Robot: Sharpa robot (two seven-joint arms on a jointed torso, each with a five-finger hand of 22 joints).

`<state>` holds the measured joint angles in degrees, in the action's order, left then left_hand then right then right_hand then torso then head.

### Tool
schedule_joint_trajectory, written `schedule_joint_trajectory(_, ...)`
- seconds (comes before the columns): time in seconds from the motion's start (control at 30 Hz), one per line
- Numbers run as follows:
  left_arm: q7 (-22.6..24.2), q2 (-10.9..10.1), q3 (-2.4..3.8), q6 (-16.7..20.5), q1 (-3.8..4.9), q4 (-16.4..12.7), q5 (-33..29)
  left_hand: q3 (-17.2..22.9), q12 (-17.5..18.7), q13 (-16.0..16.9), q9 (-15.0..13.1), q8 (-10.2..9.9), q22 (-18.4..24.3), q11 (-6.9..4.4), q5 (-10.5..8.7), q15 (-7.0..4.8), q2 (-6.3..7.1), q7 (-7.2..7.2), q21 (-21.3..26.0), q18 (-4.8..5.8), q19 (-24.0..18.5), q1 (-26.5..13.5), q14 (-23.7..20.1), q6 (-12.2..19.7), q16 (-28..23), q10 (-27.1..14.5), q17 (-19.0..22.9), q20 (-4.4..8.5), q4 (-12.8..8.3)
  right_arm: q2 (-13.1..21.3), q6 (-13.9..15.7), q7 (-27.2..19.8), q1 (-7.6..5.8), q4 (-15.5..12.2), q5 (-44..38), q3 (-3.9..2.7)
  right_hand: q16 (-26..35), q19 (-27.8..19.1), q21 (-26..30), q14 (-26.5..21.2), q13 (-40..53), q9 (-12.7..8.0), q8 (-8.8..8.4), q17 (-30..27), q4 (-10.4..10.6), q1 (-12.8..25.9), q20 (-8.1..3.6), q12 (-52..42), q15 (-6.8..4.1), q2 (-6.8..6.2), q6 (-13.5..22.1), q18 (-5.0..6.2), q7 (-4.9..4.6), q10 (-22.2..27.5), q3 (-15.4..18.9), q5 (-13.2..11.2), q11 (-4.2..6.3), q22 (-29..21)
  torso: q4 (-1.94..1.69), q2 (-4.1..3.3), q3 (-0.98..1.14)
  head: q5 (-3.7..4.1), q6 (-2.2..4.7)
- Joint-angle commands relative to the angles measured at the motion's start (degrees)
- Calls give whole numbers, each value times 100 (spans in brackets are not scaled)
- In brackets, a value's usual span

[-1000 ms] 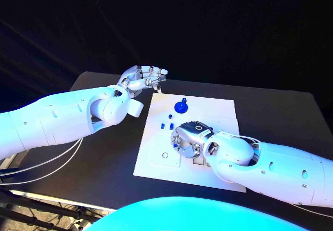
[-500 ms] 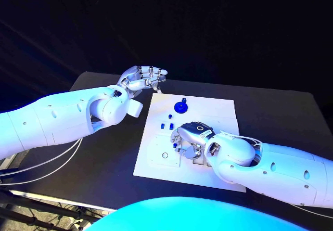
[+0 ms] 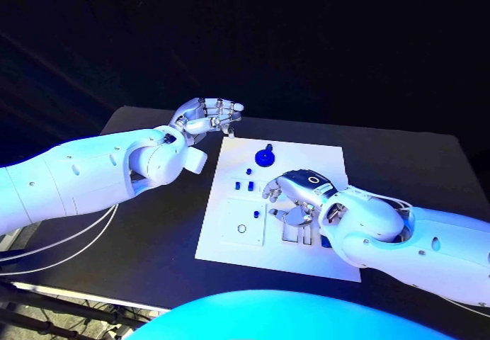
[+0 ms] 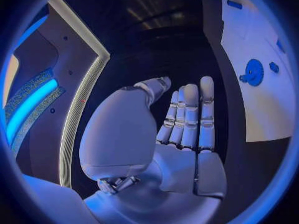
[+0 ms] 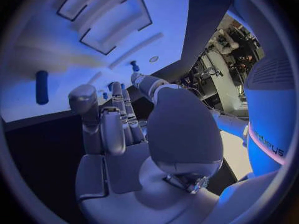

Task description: Assemble the parts on the task board

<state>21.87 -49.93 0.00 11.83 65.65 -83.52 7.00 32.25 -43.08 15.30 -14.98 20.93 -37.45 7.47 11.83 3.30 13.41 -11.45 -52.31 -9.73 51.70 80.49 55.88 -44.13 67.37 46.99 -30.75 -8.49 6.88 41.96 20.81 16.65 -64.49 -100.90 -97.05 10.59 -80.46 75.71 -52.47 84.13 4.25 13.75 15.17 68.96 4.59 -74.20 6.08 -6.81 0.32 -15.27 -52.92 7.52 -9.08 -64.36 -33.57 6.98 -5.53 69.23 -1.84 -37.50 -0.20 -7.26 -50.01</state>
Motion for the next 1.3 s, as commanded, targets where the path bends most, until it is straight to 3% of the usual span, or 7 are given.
schedule_joint_trajectory(0.03,18,-1,4,-113,6,-14,32,-30,31,-8,8,37,5,2,4,21,-13,-2,16,-78,-18,25,-14,41,32,-41,6,-40,9,209,125,106,-131,-140,90,-21,8,-11,16,138,9,0,-17,-3,1,19,33,-37,42,-61,-5,-26,13,36,46,-10,3,-1,14,4,0,22,1)
schedule_joint_trajectory(0.37,29,1,3,-110,6,-22,33,-35,32,-12,11,37,6,6,3,24,-12,-5,19,-78,-18,24,-15,54,34,-53,8,-42,11,875,-160,200,-547,-205,618,-66,-28,15,15,153,20,-7,-65,65,28,-5,31,-182,46,-73,19,-31,14,237,371,7,4,10,16,6,-2,148,5)
schedule_joint_trajectory(0.43,31,5,3,-112,6,-24,33,-39,32,-13,12,37,7,7,2,25,-11,-6,20,-78,-18,22,-15,60,35,-58,9,-44,13,925,-255,188,-575,-145,681,-68,-29,-4,81,149,24,-17,-113,64,87,-66,40,-298,48,-27,58,-24,25,415,724,162,1,-15,16,1,3,158,11)
schedule_joint_trajectory(0.47,33,7,3,-114,6,-24,33,-40,32,-14,12,37,7,8,1,26,-10,-6,21,-78,-18,22,-15,63,36,-60,10,-44,14,945,-314,171,-587,-96,730,-68,-34,-31,196,146,19,-30,-168,67,180,-247,43,-452,81,104,98,-1,20,612,1242,225,-5,-64,9,-3,7,170,15)
schedule_joint_trajectory(0.53,35,10,3,-121,6,-22,33,-46,31,-15,13,37,9,10,0,28,-9,-8,23,-78,-18,17,-16,69,37,-64,11,-46,18,959,-380,147,-597,-30,803,-68,-47,-22,243,152,7,-46,-227,87,295,-452,60,-609,74,191,140,-5,35,767,1662,221,-17,-79,6,-3,9,181,21)
schedule_joint_trajectory(0.87,33,12,2,-147,6,-15,33,-90,19,-20,17,48,19,19,-11,39,0,-15,39,-77,-19,-22,-17,95,48,-82,17,-57,50,922,-700,60,-576,216,1062,-63,-33,-16,345,138,-30,-68,-330,54,776,-893,89,-908,108,305,191,3,31,1150,2481,114,-64,-99,1,-8,4,173,15)
schedule_joint_trajectory(1.3,19,17,1,-180,6,1,34,-108,15,-23,21,48,25,23,-11,42,2,-19,48,-78,-18,-30,-18,119,54,-96,20,-62,60,645,-759,7,-456,525,1088,-40,-77,159,43,177,-29,-58,-304,134,986,-1258,42,-1177,44,536,23,-50,19,818,2281,56,5,83,-5,-1,6,173,11)
